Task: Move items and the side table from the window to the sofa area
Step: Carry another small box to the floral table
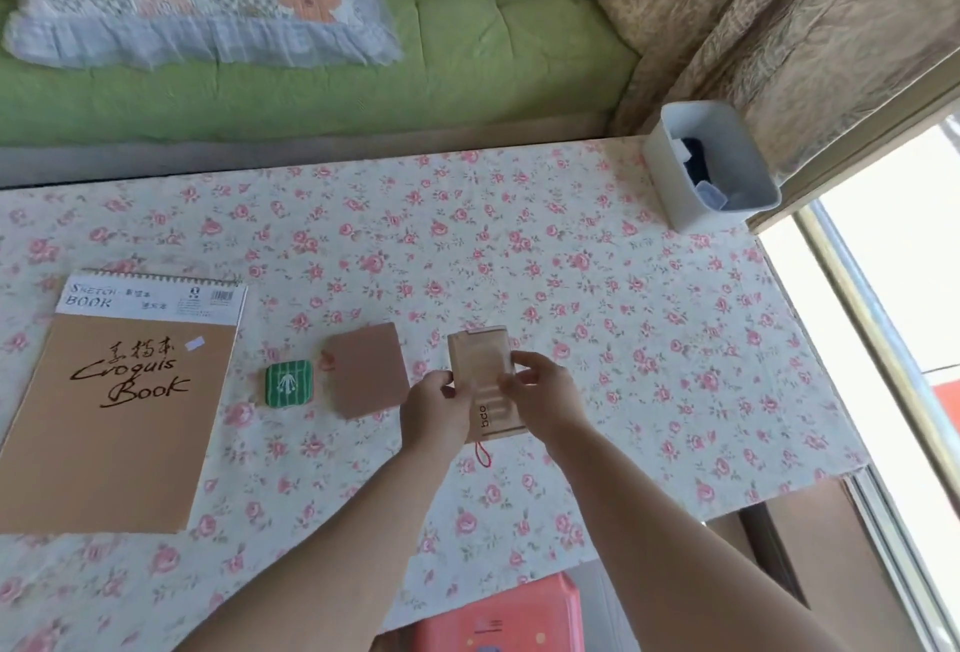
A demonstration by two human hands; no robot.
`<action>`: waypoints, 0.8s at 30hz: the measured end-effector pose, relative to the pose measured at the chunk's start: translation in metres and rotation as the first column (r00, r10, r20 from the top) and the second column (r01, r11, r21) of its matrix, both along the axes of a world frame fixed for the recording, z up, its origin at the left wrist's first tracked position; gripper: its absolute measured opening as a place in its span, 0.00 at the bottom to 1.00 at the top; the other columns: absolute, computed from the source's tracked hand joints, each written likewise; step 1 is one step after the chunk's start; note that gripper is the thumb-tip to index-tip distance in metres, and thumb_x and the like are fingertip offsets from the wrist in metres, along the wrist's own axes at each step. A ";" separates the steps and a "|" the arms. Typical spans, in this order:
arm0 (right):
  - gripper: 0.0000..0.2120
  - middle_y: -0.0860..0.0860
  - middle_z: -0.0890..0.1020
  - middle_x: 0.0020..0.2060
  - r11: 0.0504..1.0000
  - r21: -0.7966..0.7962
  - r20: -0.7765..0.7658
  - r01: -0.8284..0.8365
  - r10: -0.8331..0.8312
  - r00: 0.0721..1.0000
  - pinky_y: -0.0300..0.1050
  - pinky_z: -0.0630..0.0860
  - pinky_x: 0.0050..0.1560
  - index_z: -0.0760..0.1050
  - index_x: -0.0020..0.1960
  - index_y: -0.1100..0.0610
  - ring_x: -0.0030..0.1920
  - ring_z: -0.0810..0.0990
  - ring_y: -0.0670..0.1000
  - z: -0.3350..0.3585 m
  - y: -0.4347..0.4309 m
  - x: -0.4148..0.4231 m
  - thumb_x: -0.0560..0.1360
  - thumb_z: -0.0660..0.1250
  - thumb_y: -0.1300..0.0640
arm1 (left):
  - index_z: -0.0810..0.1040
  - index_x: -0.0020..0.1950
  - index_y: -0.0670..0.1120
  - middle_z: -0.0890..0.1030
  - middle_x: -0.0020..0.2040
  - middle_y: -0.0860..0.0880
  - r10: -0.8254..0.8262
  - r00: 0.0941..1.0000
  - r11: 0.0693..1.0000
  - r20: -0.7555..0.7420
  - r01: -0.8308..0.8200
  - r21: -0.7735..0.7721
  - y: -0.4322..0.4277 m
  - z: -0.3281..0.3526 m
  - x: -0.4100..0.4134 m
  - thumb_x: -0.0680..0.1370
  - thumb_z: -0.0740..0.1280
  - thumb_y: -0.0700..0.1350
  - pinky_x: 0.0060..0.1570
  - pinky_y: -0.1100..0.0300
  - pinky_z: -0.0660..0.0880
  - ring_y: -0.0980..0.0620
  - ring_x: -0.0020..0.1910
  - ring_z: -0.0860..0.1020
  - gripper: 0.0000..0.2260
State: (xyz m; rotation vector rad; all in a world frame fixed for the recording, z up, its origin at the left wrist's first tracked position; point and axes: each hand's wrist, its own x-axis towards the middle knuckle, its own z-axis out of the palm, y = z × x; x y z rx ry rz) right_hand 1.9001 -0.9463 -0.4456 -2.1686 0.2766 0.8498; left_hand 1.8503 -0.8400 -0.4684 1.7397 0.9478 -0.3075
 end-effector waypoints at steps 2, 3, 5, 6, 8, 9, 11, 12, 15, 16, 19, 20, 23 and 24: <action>0.19 0.52 0.82 0.53 1.000 -0.006 -0.008 0.004 -0.004 1.000 0.37 0.70 0.32 0.70 0.68 0.53 0.42 0.78 0.49 -0.016 0.005 0.009 0.77 0.63 0.57 | 0.79 0.54 0.41 0.82 0.49 0.45 -0.008 1.000 1.000 -0.024 0.008 0.006 0.005 -0.014 0.009 0.78 0.64 0.48 0.33 0.61 0.69 0.46 0.43 0.78 0.12; 0.19 0.52 0.82 0.53 1.000 -0.010 -0.010 0.009 -0.009 1.000 0.37 0.70 0.32 0.70 0.68 0.53 0.43 0.77 0.49 -0.028 0.009 0.015 0.77 0.63 0.57 | 0.79 0.53 0.41 0.82 0.48 0.45 -0.009 0.999 1.000 -0.034 0.009 0.001 0.008 -0.027 0.015 0.78 0.64 0.48 0.34 0.61 0.69 0.46 0.43 0.78 0.12; 0.19 0.52 0.81 0.54 1.000 -0.021 -0.015 0.000 0.000 1.000 0.36 0.70 0.32 0.70 0.68 0.53 0.44 0.77 0.49 -0.044 0.015 0.024 0.77 0.63 0.57 | 0.79 0.50 0.43 0.81 0.46 0.45 0.000 0.999 1.000 -0.040 0.000 -0.007 0.013 -0.043 0.025 0.78 0.65 0.48 0.37 0.59 0.70 0.46 0.42 0.77 0.09; 0.20 0.52 0.81 0.55 1.000 -0.027 -0.016 -0.004 0.004 1.000 0.36 0.71 0.33 0.70 0.68 0.52 0.44 0.77 0.49 -0.053 0.018 0.029 0.77 0.63 0.57 | 0.78 0.48 0.43 0.81 0.45 0.45 0.002 0.999 1.000 -0.047 -0.002 -0.006 0.014 -0.051 0.030 0.78 0.65 0.48 0.38 0.58 0.71 0.46 0.42 0.77 0.08; 0.20 0.52 0.81 0.55 0.999 -0.033 -0.013 -0.008 0.007 1.000 0.37 0.72 0.35 0.69 0.69 0.52 0.46 0.77 0.49 -0.066 0.024 0.039 0.77 0.63 0.56 | 0.79 0.49 0.42 0.81 0.45 0.45 0.010 0.999 1.000 -0.050 -0.010 -0.002 0.018 -0.065 0.039 0.78 0.65 0.47 0.39 0.56 0.72 0.45 0.43 0.79 0.09; 0.20 0.52 0.80 0.55 0.999 -0.038 -0.014 -0.011 0.010 1.000 0.39 0.73 0.36 0.69 0.69 0.52 0.46 0.78 0.50 -0.072 0.026 0.044 0.77 0.63 0.56 | 0.80 0.51 0.42 0.82 0.46 0.45 0.009 0.999 1.000 -0.052 -0.009 -0.001 0.020 -0.071 0.044 0.78 0.65 0.47 0.40 0.57 0.72 0.44 0.44 0.79 0.10; 0.20 0.52 0.80 0.56 0.999 -0.047 -0.009 -0.016 0.015 1.000 0.42 0.74 0.40 0.69 0.69 0.52 0.49 0.79 0.51 -0.082 0.029 0.053 0.77 0.63 0.56 | 0.79 0.52 0.41 0.82 0.48 0.44 -0.006 0.998 1.000 -0.056 0.007 0.013 0.022 -0.079 0.052 0.78 0.64 0.46 0.40 0.56 0.72 0.43 0.46 0.80 0.10; 0.20 0.52 0.80 0.57 0.998 -0.056 -0.015 -0.022 0.021 1.000 0.43 0.75 0.42 0.69 0.69 0.52 0.50 0.79 0.52 -0.088 0.030 0.058 0.77 0.63 0.56 | 0.79 0.52 0.41 0.82 0.49 0.44 -0.014 0.998 1.000 -0.068 0.015 0.021 0.023 -0.084 0.056 0.78 0.63 0.45 0.40 0.57 0.72 0.43 0.46 0.79 0.10; 0.20 0.53 0.80 0.57 0.997 -0.073 -0.023 -0.023 0.022 1.000 0.44 0.75 0.44 0.69 0.69 0.52 0.50 0.78 0.52 -0.099 0.032 0.064 0.77 0.64 0.56 | 0.79 0.53 0.41 0.82 0.49 0.43 -0.018 0.995 0.999 -0.098 0.022 0.040 0.021 -0.094 0.063 0.78 0.61 0.43 0.41 0.59 0.71 0.46 0.43 0.76 0.10; 0.20 0.53 0.79 0.57 0.997 -0.080 -0.024 -0.024 0.022 0.999 0.45 0.76 0.45 0.69 0.69 0.52 0.50 0.78 0.52 -0.102 0.033 0.066 0.76 0.64 0.56 | 0.79 0.53 0.41 0.82 0.49 0.43 -0.014 0.994 0.999 -0.105 0.019 0.045 0.020 -0.096 0.064 0.78 0.61 0.43 0.41 0.59 0.71 0.45 0.43 0.77 0.10; 0.21 0.53 0.79 0.57 0.996 -0.080 -0.025 -0.030 0.028 0.999 0.42 0.75 0.42 0.69 0.69 0.52 0.51 0.78 0.52 -0.110 0.034 0.068 0.77 0.63 0.57 | 0.78 0.50 0.43 0.79 0.44 0.47 0.000 0.995 0.998 -0.101 0.006 0.060 0.019 -0.102 0.066 0.78 0.62 0.42 0.41 0.58 0.72 0.46 0.42 0.76 0.07; 0.21 0.53 0.79 0.58 0.997 -0.074 -0.029 -0.029 0.027 0.999 0.40 0.74 0.38 0.68 0.69 0.53 0.49 0.78 0.52 -0.111 0.033 0.069 0.77 0.63 0.57 | 0.78 0.48 0.43 0.78 0.43 0.48 0.002 0.996 0.998 -0.093 0.004 0.063 0.019 -0.103 0.066 0.78 0.62 0.42 0.41 0.58 0.73 0.47 0.42 0.76 0.05; 0.20 0.53 0.79 0.56 0.998 -0.062 -0.025 -0.027 0.026 0.999 0.38 0.73 0.36 0.68 0.69 0.53 0.47 0.77 0.50 -0.115 0.032 0.068 0.78 0.62 0.57 | 0.77 0.46 0.44 0.78 0.42 0.48 0.010 0.998 0.997 -0.069 -0.004 0.082 0.018 -0.104 0.067 0.77 0.63 0.43 0.41 0.58 0.72 0.47 0.41 0.75 0.04; 0.20 0.52 0.79 0.54 0.998 -0.059 -0.022 -0.025 0.023 0.999 0.40 0.75 0.38 0.68 0.69 0.53 0.47 0.78 0.50 -0.115 0.032 0.068 0.78 0.61 0.58 | 0.77 0.47 0.44 0.78 0.42 0.48 0.012 0.998 0.996 -0.068 -0.006 0.086 0.018 -0.103 0.067 0.77 0.63 0.43 0.41 0.59 0.71 0.48 0.42 0.75 0.05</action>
